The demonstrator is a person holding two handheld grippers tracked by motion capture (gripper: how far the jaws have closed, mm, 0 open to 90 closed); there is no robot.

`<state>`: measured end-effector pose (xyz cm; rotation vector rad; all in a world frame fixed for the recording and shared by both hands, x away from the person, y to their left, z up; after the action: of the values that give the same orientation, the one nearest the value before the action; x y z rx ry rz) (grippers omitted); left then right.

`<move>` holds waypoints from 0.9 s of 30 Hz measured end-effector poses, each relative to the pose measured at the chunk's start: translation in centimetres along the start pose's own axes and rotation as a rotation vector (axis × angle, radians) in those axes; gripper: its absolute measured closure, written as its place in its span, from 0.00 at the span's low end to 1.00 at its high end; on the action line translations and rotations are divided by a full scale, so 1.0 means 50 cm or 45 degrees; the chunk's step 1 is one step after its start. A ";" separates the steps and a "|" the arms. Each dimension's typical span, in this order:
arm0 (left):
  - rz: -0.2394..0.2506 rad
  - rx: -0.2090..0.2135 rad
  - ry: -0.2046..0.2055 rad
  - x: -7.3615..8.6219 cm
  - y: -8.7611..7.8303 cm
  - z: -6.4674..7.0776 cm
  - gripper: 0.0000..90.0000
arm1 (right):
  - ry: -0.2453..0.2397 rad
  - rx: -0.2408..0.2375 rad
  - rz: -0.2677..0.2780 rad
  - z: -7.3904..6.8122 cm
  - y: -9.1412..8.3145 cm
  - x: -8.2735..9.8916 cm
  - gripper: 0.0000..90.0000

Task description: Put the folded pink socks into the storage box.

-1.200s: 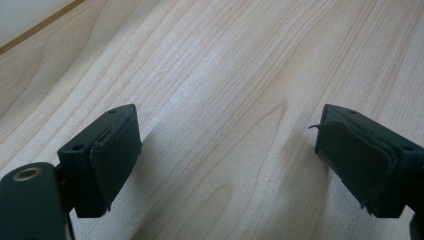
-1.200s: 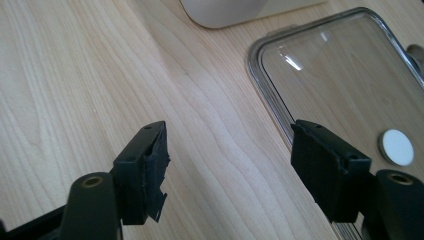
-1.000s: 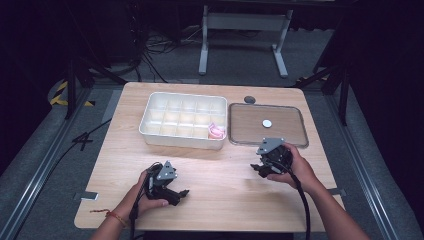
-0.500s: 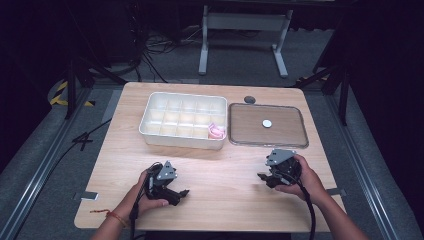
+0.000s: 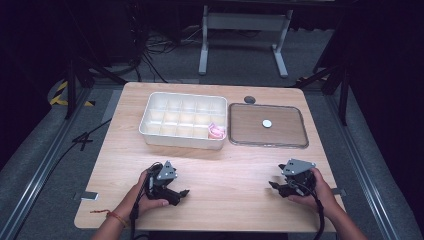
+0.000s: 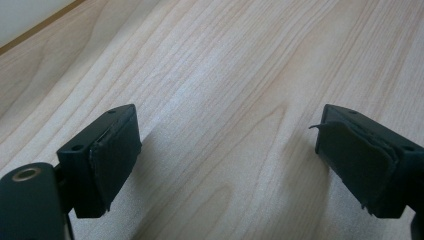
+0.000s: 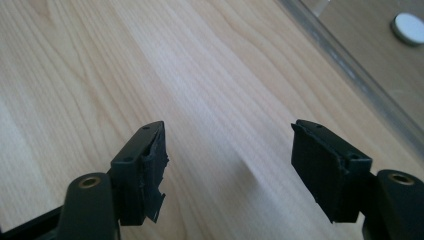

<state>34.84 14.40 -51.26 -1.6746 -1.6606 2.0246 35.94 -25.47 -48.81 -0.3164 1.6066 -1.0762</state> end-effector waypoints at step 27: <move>-0.001 0.002 0.002 0.000 0.000 0.000 0.12 | 0.281 -0.064 0.214 0.013 -0.028 0.113 0.24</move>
<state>34.86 14.38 -51.26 -1.6740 -1.6583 2.0233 34.14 -30.46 -51.33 -0.0949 1.8241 -0.9681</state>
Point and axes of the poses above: each handheld gripper's, and its own axes: y roughly forward along the jaws, x roughly out of its underside, z roughly to its right, the point moved 4 cm from there along y, roughly forward along the jaws, and after that the axes turned 13 degrees about -x, right-handed, at the moved point
